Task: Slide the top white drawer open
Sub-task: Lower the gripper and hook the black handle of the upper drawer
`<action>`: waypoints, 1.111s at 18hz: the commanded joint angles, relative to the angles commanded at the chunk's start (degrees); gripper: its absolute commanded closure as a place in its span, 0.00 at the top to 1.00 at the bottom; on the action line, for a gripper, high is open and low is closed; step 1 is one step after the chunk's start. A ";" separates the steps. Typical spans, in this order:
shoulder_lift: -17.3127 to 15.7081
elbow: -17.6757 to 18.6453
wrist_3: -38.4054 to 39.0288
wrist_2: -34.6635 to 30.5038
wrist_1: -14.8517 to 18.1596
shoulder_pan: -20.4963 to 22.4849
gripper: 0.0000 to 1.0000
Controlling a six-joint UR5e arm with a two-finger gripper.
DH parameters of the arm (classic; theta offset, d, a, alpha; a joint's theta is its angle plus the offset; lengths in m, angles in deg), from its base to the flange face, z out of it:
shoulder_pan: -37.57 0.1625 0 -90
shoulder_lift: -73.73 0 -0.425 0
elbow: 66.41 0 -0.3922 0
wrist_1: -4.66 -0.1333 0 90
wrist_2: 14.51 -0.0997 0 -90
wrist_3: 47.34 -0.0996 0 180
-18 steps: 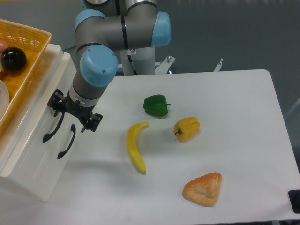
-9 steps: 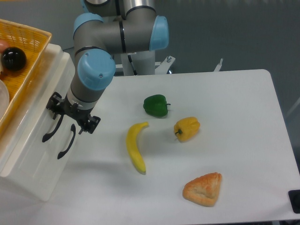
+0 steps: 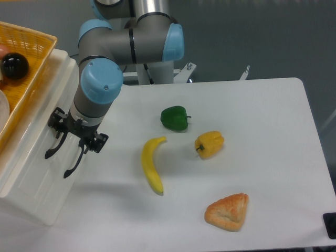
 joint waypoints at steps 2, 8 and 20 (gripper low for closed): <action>-0.09 0.00 0.00 0.00 0.00 0.09 0.71; -0.18 0.00 0.00 0.00 0.00 0.09 0.61; -0.70 0.00 0.26 0.09 0.00 0.09 0.41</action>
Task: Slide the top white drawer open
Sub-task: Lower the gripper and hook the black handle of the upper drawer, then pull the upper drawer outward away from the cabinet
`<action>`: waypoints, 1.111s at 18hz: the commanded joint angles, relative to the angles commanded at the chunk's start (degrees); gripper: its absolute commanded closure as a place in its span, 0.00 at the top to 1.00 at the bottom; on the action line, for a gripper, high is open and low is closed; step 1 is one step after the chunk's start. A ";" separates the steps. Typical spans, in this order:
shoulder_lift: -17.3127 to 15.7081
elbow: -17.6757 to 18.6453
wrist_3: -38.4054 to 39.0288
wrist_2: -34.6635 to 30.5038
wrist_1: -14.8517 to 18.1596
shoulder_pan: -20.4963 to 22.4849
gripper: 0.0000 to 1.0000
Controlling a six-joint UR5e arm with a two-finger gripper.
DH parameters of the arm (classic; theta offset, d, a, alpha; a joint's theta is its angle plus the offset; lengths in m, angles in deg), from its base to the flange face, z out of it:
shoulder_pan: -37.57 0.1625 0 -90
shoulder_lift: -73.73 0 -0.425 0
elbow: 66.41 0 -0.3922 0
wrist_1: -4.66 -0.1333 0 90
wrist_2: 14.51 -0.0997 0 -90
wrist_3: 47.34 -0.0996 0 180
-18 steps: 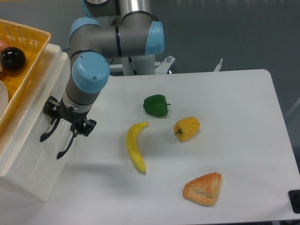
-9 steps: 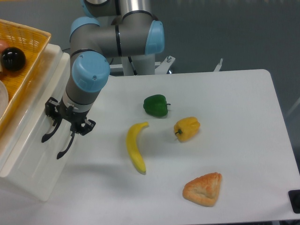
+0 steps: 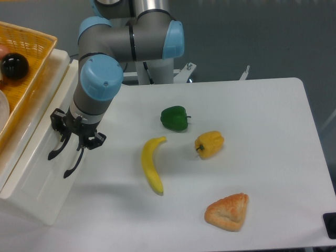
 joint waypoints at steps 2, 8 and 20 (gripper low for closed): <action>0.00 0.00 0.26 0.00 0.00 -0.09 0.37; 0.00 0.00 0.70 0.00 0.00 -0.09 0.29; 0.00 -0.26 0.62 0.00 0.00 0.09 0.24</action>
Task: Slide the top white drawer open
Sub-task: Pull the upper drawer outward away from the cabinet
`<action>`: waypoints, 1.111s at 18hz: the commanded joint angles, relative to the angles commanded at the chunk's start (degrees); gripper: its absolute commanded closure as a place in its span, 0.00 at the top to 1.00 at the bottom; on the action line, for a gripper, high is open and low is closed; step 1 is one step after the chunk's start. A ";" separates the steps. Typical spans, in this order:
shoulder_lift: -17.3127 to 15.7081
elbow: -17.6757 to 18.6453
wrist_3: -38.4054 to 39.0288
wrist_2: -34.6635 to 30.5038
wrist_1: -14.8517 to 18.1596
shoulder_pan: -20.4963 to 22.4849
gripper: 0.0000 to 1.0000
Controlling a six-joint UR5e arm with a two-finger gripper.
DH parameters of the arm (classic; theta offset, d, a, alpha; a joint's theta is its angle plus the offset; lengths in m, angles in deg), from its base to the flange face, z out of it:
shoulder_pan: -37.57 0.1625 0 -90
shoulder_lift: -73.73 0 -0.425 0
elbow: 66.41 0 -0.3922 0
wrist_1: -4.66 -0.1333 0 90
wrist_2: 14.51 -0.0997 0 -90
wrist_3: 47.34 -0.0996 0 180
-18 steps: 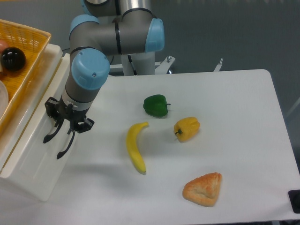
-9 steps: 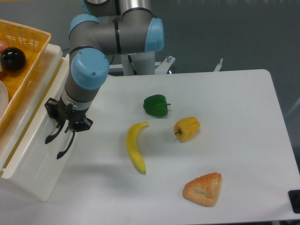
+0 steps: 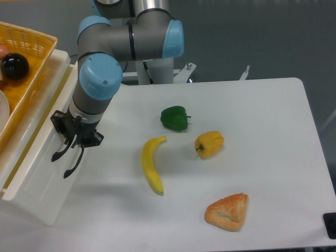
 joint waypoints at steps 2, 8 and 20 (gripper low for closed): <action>0.00 -0.17 0.00 0.00 0.00 0.26 0.24; 0.17 -0.35 -0.44 -0.09 0.00 1.05 0.24; 0.35 -1.40 -1.58 -0.35 -0.18 5.71 0.23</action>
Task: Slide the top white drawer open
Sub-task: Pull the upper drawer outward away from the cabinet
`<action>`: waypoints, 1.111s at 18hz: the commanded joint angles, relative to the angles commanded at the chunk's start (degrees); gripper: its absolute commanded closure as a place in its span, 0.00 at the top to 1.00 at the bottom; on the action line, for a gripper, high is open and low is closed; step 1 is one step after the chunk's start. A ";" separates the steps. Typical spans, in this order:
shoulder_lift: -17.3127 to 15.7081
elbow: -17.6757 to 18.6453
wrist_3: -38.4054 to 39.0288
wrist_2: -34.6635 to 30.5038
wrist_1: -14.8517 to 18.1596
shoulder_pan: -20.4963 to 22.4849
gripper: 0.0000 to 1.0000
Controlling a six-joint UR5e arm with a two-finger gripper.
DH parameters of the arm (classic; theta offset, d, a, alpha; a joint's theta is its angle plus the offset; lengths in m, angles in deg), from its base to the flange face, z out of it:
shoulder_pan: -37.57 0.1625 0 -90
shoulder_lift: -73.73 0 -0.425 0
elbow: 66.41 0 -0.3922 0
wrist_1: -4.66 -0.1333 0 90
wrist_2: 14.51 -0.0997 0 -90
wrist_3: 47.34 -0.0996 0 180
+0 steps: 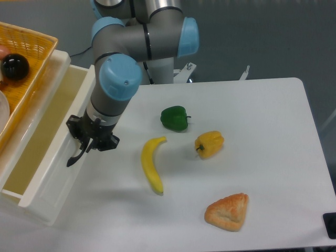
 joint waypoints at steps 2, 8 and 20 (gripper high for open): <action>0.00 -0.35 -0.09 0.00 -0.09 1.05 0.23; 0.35 -0.44 -1.41 -0.17 -0.09 2.37 0.23; 0.79 -0.44 -4.65 -0.62 -0.09 5.62 0.21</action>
